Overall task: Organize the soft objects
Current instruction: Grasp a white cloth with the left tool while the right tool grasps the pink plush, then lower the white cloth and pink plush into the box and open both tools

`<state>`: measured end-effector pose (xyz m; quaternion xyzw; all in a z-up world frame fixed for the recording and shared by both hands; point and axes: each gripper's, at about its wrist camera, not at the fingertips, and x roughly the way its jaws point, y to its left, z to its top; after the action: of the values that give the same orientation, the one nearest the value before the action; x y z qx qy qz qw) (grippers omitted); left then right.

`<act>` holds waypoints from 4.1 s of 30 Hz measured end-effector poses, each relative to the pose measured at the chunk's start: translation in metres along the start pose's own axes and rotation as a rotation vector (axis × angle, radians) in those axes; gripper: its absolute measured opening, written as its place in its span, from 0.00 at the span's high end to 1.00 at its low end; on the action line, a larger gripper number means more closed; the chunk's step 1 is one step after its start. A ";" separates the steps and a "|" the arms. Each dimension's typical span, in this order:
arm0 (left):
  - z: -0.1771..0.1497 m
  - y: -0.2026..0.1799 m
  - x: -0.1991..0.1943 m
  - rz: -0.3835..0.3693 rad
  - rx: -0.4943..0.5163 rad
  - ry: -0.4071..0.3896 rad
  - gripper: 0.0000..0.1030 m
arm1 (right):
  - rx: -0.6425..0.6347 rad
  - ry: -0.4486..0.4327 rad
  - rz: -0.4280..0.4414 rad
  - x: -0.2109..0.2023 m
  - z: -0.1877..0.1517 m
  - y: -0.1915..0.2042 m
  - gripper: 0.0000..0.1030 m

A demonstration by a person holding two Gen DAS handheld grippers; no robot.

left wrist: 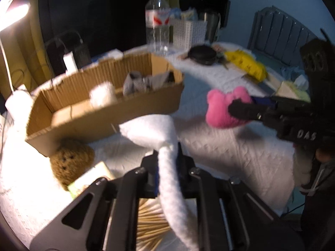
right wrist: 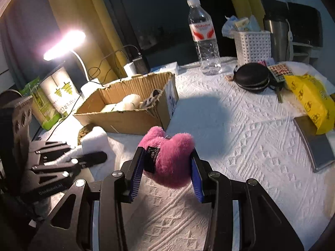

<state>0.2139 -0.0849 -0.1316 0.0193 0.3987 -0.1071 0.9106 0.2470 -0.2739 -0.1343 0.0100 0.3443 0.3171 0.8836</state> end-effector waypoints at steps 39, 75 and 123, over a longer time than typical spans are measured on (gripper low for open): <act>-0.088 0.133 -0.069 -0.036 -0.259 0.009 0.25 | -0.176 0.029 0.106 0.007 0.009 0.126 0.58; -0.067 0.068 -0.080 -0.084 -0.041 -0.078 0.82 | -0.095 -0.016 0.037 -0.015 0.008 0.091 0.58; 0.008 0.186 -0.067 -0.023 -0.233 -0.242 0.06 | -0.175 0.044 0.056 0.065 0.062 0.120 0.31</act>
<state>0.2148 0.1075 -0.0869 -0.1040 0.2960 -0.0718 0.9468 0.2555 -0.1289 -0.0980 -0.0646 0.3344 0.3707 0.8641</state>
